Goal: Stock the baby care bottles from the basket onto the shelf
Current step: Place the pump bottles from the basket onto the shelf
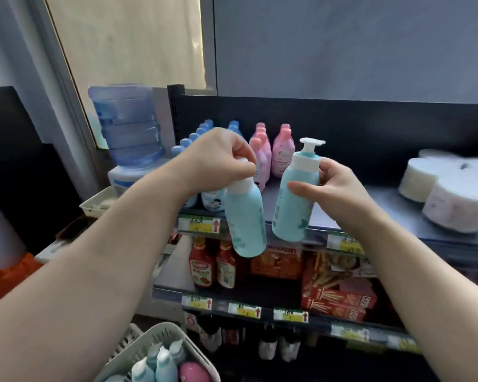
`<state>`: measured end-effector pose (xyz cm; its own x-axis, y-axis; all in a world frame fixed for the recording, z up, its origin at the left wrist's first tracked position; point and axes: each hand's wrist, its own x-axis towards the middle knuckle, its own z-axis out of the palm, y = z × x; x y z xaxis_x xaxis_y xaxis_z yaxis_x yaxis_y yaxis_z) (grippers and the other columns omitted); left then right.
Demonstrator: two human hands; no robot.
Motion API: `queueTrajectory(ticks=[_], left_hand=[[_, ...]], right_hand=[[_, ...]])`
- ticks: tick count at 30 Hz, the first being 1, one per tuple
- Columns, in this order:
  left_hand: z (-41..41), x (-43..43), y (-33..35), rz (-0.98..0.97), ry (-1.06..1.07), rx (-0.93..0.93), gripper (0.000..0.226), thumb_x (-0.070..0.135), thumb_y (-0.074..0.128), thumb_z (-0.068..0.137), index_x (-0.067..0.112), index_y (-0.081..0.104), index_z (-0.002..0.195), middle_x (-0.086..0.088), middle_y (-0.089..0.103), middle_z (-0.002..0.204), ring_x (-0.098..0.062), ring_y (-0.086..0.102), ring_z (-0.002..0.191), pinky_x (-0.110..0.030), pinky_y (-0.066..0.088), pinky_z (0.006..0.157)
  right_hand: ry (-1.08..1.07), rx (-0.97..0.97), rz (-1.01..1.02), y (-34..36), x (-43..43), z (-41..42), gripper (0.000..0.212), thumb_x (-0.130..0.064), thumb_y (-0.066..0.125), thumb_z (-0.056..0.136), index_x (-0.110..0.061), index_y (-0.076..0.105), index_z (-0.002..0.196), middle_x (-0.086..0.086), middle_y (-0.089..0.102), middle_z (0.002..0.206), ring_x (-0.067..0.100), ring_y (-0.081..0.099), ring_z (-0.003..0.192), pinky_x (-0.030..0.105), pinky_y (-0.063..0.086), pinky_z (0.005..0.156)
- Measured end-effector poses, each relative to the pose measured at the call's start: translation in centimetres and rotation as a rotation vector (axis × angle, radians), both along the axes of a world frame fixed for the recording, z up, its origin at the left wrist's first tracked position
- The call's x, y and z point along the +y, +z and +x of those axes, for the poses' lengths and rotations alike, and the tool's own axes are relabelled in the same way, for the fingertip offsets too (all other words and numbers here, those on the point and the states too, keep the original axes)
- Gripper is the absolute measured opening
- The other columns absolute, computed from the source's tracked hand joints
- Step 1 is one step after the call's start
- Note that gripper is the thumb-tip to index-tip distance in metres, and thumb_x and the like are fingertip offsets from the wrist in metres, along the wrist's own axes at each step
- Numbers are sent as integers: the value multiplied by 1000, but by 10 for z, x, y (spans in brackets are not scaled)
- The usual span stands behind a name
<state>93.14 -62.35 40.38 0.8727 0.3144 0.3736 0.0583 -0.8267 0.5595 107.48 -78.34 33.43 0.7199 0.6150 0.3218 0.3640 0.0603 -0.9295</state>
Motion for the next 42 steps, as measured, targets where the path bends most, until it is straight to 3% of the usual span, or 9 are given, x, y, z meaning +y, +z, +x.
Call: queueTrajectory(ticks=[6,14,18,25,29,32,37,39,42], left_hand=[[67,-13,2,31,38,-8,14,13,59,77,18,72,77,-2,71,83,-14,62,81,-22,47,66],[121,-13,10,-88,22,29,15,18,59,66,15,73,70,-4,69,71,-12,56,66,-31,51,66],[131,-12,17,-132,2,5,26,23,54,57,9,73,69,-3,61,65,-13,51,63,-28,45,61],[154,-10,1,-81,30,-34,16,11,59,74,17,74,74,3,70,74,-11,65,80,-27,53,73],[160,-11,-11,-60,32,-59,20,8,58,78,20,73,84,17,60,70,5,55,64,-9,41,61],[158,-10,-17,-70,-22,-66,28,8,59,81,19,68,106,14,62,89,7,58,77,-2,42,70],[149,-7,-60,-236,58,-123,75,38,79,72,29,40,135,5,50,125,-12,53,106,-27,43,96],[147,-14,-84,-371,159,-163,81,39,81,69,25,36,136,0,51,123,-10,55,101,-30,45,95],[151,-27,-110,-479,232,-151,75,38,85,64,22,39,122,4,58,108,-15,59,102,-37,48,93]], right_hand=[[-135,-71,-64,1,-2,54,35,-19,82,72,-23,64,101,-1,72,94,15,69,86,36,57,76],[-187,-117,-181,-6,2,102,38,-29,83,69,-24,63,100,-5,70,96,13,67,89,40,57,79],[-185,-123,-196,-9,5,112,37,-30,83,69,-25,62,99,-5,70,96,13,67,88,39,57,79],[-234,-200,-222,-13,6,120,41,-33,83,70,-20,59,101,-6,66,94,14,64,89,37,55,77],[-196,-242,-260,-16,5,122,46,-37,83,69,-23,56,104,-1,61,102,15,61,93,37,54,78],[-2,-126,-309,-12,-5,126,50,-19,78,76,-29,50,116,-7,62,105,9,62,98,26,51,76],[98,-59,-284,-15,-12,135,60,-3,73,79,-29,48,126,-5,66,108,12,63,102,31,52,86],[33,-92,-250,-17,-11,135,55,-7,78,76,-28,49,119,-5,63,106,8,62,97,23,50,74],[74,-59,-260,-19,-15,140,63,-6,77,74,-31,45,123,-2,62,109,12,62,100,27,53,80]])
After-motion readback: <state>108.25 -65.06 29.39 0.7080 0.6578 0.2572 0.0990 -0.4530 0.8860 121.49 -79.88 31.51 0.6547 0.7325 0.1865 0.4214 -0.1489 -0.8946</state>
